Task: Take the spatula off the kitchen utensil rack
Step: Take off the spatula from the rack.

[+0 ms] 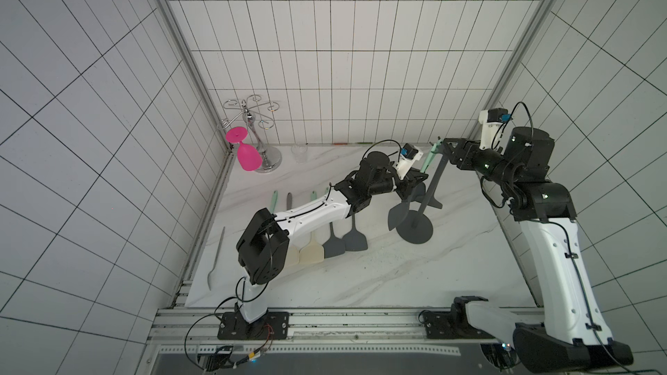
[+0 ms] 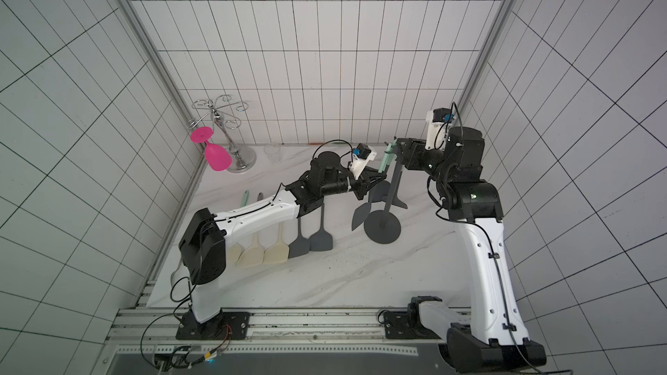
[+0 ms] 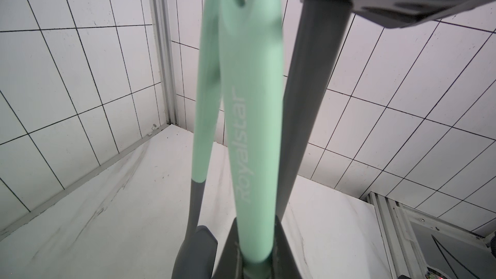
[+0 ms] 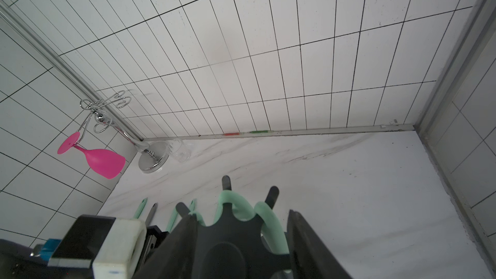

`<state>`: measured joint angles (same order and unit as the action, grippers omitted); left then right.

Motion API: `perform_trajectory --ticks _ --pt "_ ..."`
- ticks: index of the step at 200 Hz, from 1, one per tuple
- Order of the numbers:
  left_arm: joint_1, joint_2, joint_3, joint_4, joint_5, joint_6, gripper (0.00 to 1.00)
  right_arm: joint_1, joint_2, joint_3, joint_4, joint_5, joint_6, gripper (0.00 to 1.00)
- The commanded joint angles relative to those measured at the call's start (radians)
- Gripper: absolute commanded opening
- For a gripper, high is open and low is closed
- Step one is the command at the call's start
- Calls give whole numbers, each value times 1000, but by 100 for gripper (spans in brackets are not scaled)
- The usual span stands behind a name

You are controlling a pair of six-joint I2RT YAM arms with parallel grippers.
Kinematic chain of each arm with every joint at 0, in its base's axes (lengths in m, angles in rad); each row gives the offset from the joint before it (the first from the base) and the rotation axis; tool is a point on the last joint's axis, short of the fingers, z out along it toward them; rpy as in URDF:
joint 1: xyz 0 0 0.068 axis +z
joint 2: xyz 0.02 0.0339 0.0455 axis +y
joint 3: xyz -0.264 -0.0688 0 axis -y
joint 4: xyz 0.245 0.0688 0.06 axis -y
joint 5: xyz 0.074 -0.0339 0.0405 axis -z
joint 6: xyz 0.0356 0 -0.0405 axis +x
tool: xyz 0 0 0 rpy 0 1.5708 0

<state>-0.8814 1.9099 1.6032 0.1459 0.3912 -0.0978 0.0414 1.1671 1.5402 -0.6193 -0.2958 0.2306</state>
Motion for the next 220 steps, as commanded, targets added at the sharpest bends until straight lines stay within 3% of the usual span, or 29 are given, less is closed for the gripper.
perform_trajectory --ticks 1,45,113,220 --pt "18 -62 -19 115 -3 -53 0 7 61 -67 -209 34 12 57" --pt "49 -78 -56 261 42 -195 0 7 68 -92 -211 41 6 57" --pt "62 -122 -116 249 34 -182 0 9 63 -10 -221 17 24 63" --pt "75 -316 -286 154 -28 -126 0 10 -9 178 -225 -31 100 66"
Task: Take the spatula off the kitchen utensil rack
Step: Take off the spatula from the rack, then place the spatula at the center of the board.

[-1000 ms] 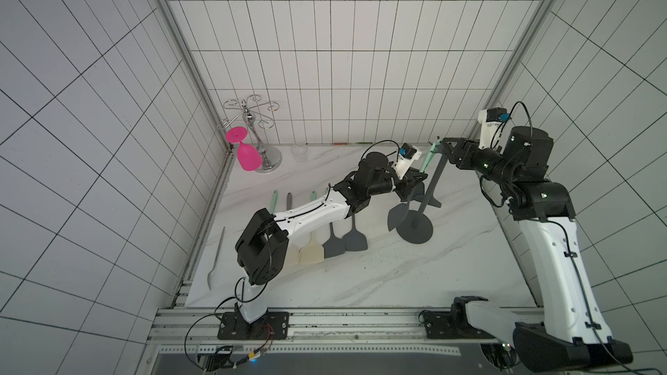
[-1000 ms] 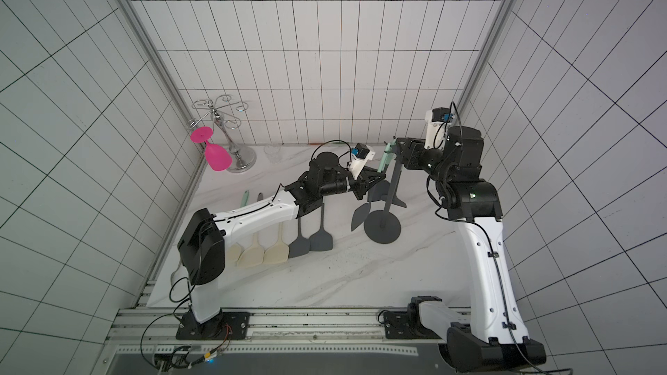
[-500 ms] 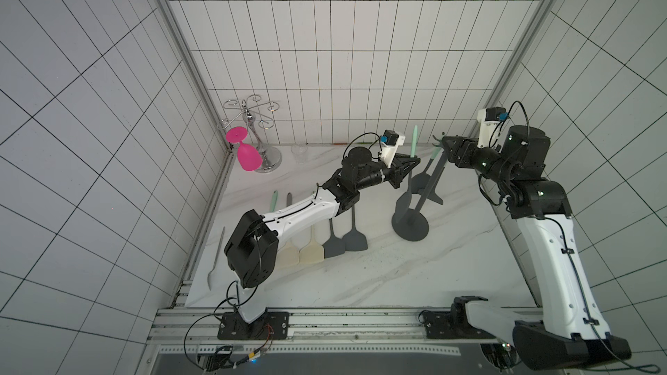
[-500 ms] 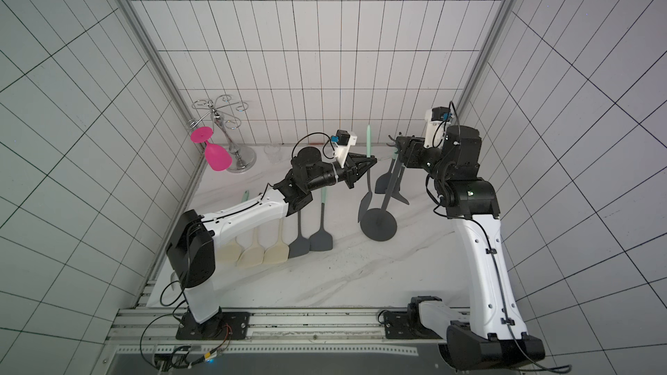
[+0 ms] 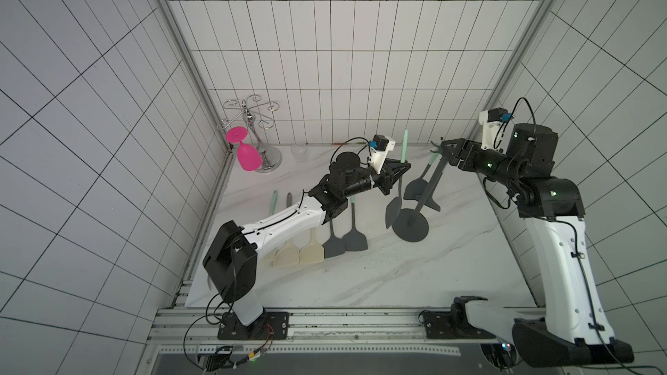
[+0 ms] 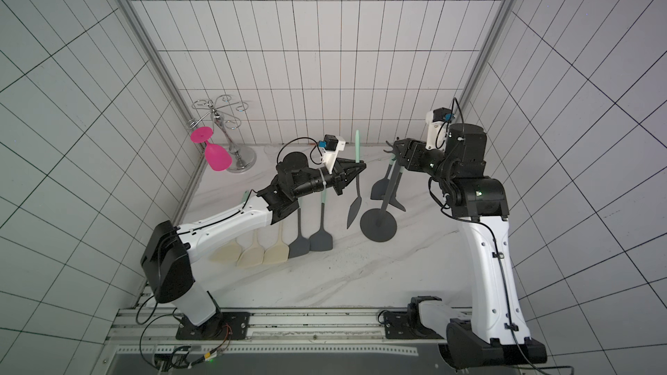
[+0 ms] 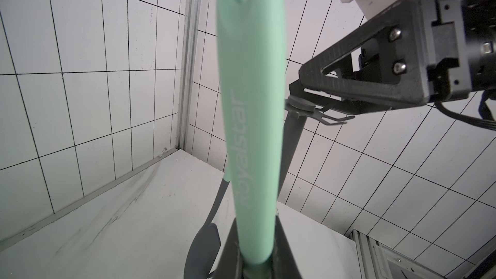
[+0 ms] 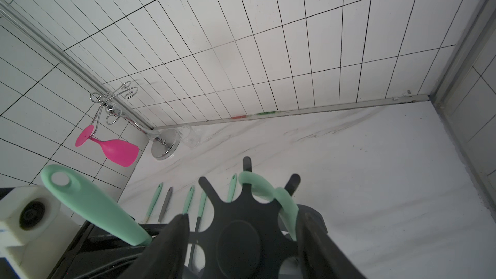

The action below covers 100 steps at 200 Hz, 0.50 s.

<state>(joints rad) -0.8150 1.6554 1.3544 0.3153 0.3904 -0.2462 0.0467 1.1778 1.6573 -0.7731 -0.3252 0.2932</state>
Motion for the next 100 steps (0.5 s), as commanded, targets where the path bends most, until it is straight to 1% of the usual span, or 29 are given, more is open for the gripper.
perform_trajectory --ticks 1,53,100 --pt "8 -65 -39 -16 -28 22 0 5 -20 62 -72 -1 39 66" --pt "19 -173 -127 -82 -71 48 0 5 -33 105 -71 -24 71 67" --pt "58 -298 -209 -169 -128 39 0 5 -55 169 -66 -29 60 66"
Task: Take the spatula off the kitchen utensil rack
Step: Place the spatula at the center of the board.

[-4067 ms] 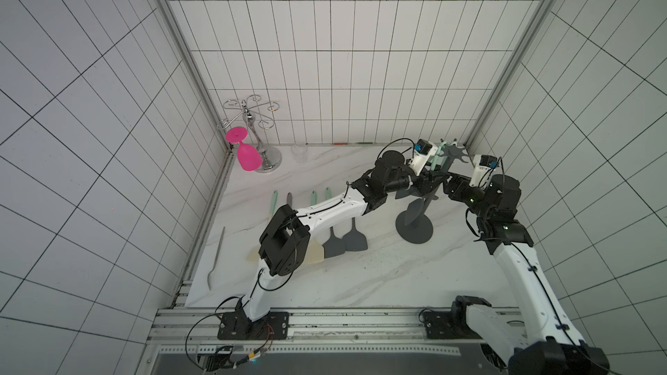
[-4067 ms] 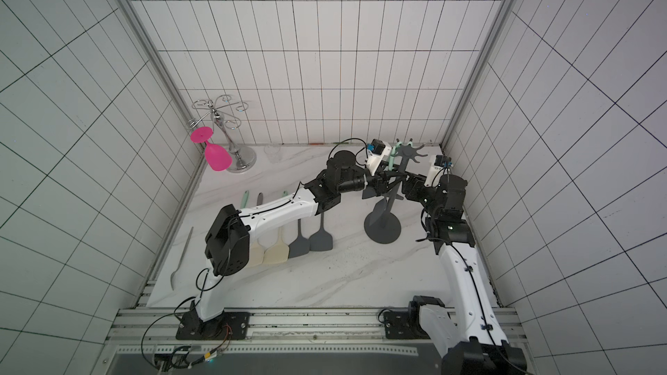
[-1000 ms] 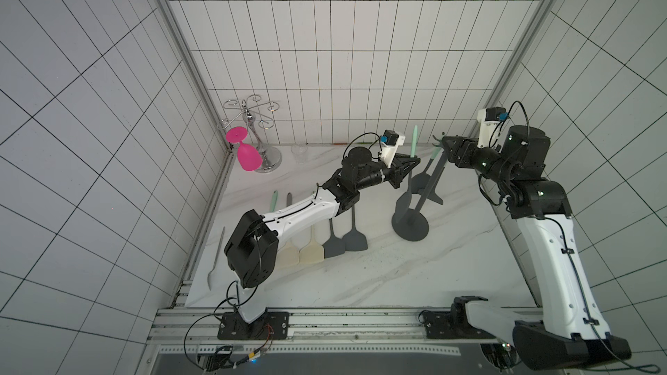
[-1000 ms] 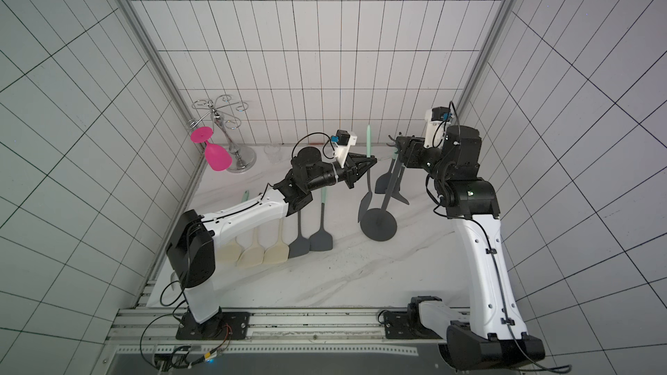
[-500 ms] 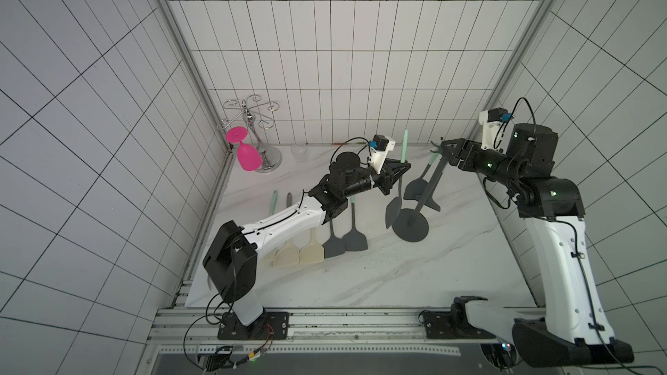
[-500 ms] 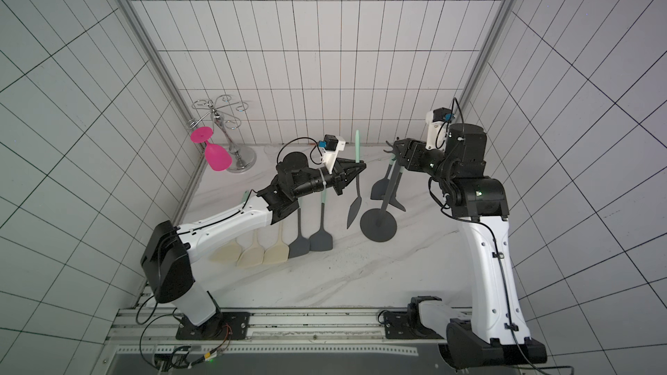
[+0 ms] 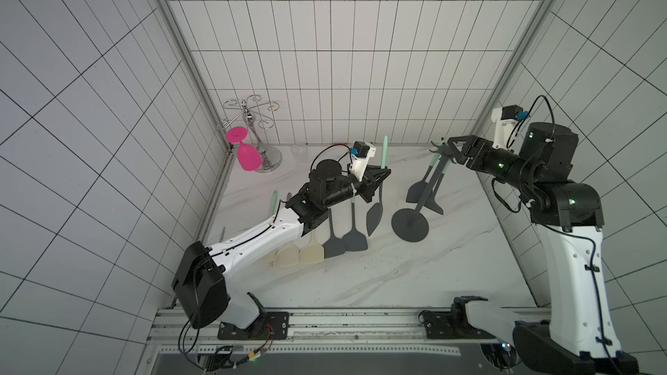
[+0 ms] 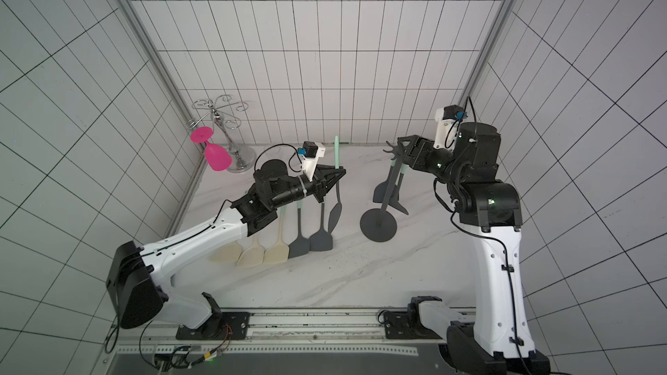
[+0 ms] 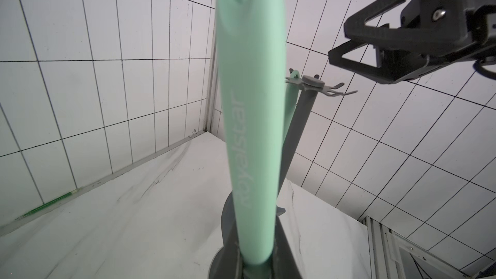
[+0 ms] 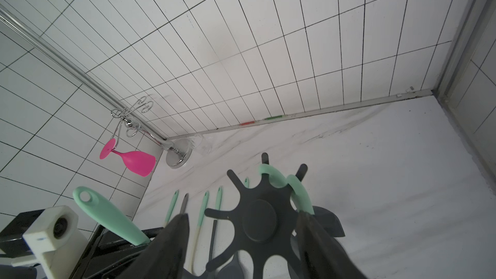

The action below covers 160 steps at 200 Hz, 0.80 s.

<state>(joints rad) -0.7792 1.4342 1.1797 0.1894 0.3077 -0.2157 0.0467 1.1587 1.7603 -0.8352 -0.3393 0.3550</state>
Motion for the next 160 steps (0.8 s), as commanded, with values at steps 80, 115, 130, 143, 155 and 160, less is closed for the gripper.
perform_trajectory --ticks 80,115,130,143,155,160 --pt "104 -257 -39 -305 -255 -128 0 280 -83 -22 87 73 -131 63" --pt "204 -269 -43 -387 -241 -284 0 633 28 -2 26 393 -244 62" --pt "242 -276 -48 -397 -199 -337 0 777 77 -9 23 543 -286 63" --pt "264 -283 -46 -416 -172 -362 0 855 114 -30 35 610 -295 63" --pt "273 -288 -42 -433 -160 -375 0 891 146 -67 57 618 -276 64" --pt "274 -290 -39 -450 -162 -383 0 902 160 -84 70 612 -264 64"
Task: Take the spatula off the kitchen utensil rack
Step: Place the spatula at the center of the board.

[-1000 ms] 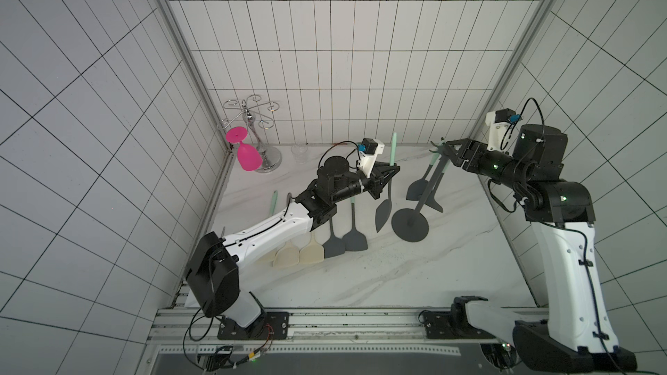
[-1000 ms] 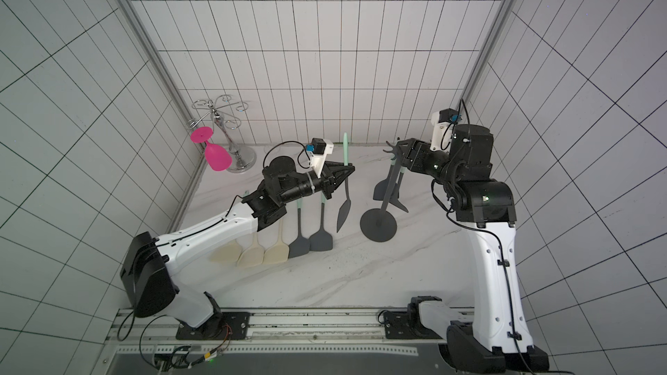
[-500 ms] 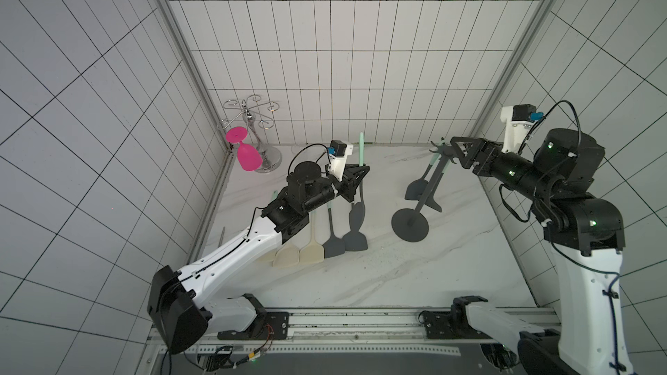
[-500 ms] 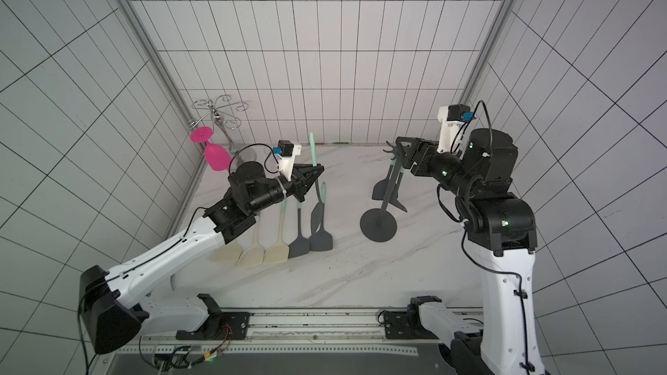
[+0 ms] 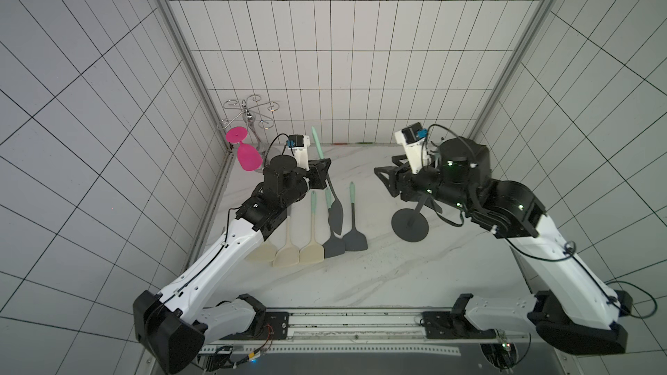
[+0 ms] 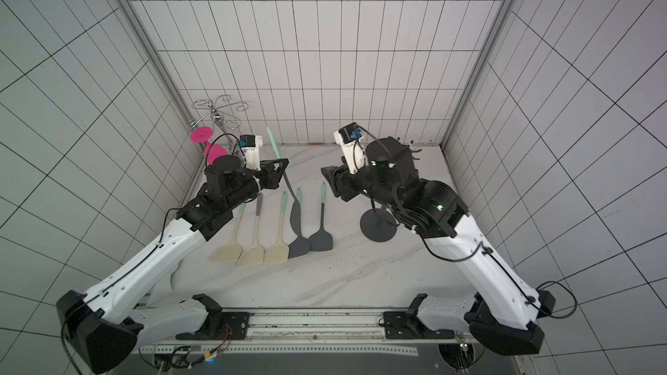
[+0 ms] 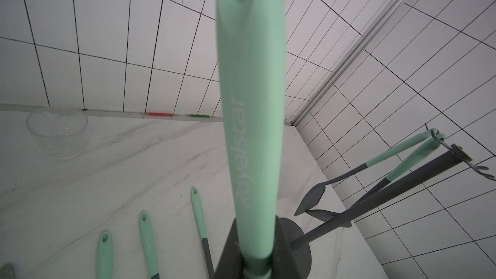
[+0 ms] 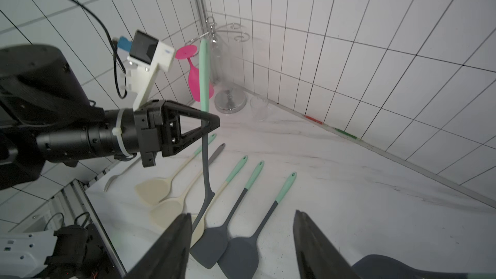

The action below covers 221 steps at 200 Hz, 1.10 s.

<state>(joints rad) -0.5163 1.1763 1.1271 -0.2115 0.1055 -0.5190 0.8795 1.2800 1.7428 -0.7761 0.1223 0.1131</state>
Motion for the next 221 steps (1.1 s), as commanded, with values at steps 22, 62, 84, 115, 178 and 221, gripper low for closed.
perform_trajectory --ticks 22,62,84,115,178,221 --pt "19 -42 35 -108 36 -89 0 97 108 -136 64 90 44 65" --pt "24 -87 0 -110 11 -117 0 99 205 -183 133 -3 119 67" --pt "25 -96 -19 -102 -9 -119 0 99 244 -188 152 -62 143 67" --pt "27 -81 -31 -92 -43 -129 0 105 288 -219 174 -122 186 67" --pt "29 -50 -38 -82 -92 -129 0 108 328 -255 140 -148 203 49" --pt "30 -64 -41 -106 -83 -23 2 88 285 -292 127 -94 201 0"
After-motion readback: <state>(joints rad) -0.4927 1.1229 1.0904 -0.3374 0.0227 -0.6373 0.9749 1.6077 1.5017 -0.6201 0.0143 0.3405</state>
